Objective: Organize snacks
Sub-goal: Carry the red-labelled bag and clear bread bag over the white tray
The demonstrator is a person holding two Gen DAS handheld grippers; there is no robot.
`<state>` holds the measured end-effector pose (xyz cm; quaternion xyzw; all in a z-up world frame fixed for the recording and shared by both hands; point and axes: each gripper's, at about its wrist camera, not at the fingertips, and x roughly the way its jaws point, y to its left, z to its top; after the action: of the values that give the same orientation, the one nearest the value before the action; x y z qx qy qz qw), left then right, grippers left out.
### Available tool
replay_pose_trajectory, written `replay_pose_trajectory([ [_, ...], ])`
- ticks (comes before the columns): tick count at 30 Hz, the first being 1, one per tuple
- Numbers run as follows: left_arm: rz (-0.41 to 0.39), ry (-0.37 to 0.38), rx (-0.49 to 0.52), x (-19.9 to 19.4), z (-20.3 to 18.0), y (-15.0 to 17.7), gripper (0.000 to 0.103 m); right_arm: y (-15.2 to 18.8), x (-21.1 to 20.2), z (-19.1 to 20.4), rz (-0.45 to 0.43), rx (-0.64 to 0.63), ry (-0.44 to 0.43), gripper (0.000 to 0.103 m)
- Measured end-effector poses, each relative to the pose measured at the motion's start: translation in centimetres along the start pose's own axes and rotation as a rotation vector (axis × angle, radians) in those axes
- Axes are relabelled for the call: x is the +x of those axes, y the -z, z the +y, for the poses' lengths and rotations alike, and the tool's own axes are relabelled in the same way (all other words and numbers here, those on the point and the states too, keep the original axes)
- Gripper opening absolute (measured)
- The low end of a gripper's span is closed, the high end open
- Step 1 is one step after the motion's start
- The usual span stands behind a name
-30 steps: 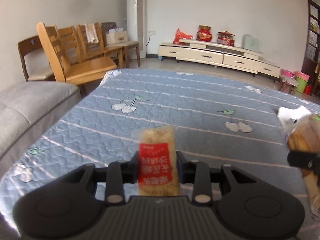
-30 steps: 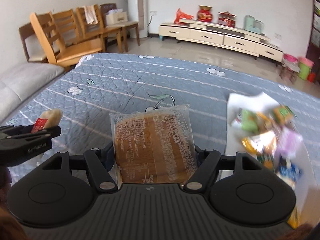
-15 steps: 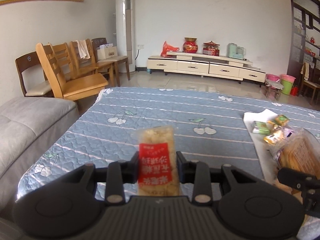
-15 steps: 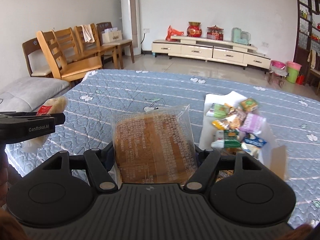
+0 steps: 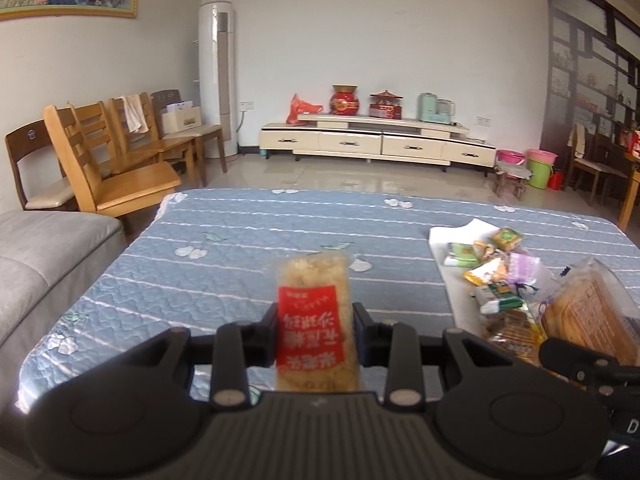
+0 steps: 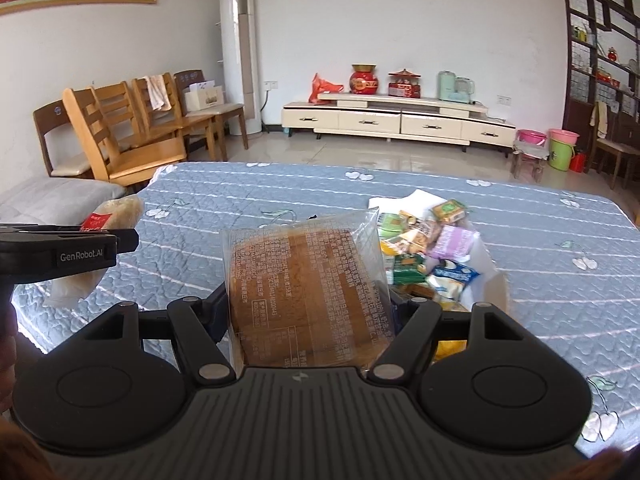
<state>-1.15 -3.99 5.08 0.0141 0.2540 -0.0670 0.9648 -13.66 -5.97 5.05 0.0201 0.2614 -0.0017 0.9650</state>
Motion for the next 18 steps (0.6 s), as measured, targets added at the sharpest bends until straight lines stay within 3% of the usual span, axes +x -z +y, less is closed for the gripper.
replay_pose_trajectory([
  [18,0.003,0.087,0.065,-0.2,-4.4,0.2,0.034,1.4,-1.6,-2.5,-0.011,0.072,0.075,0.088],
])
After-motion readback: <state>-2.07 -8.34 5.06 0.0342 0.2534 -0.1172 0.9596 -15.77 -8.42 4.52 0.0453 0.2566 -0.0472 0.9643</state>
